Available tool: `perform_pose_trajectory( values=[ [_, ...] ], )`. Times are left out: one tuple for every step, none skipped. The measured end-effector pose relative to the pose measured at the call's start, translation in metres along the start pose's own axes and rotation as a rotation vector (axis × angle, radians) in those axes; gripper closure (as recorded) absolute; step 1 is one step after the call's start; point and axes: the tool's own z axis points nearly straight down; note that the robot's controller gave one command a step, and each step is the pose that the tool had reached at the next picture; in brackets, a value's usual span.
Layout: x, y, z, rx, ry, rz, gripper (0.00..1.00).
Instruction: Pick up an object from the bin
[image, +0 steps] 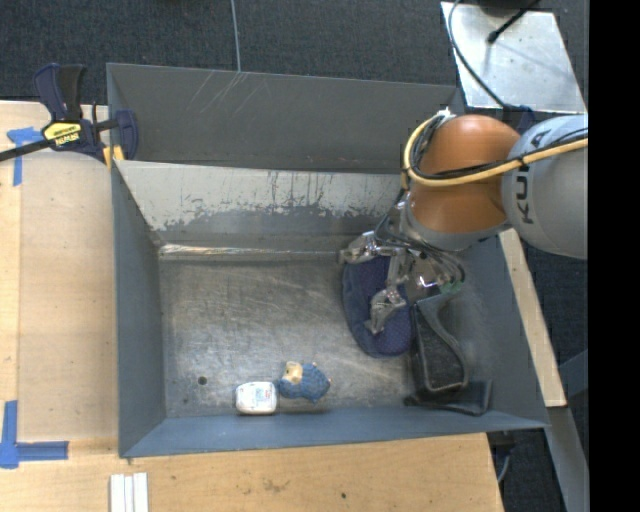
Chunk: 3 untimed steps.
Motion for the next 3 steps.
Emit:
perform_pose_trajectory(
  values=[
    [0.000, -0.002, -0.002, 0.004, -0.002, -0.001, 1.00],
    [0.001, -0.018, -0.003, 0.020, -0.017, -0.198, 1.00],
    [-0.004, -0.006, -0.152, 0.026, 0.006, -0.721, 1.00]
  ],
)
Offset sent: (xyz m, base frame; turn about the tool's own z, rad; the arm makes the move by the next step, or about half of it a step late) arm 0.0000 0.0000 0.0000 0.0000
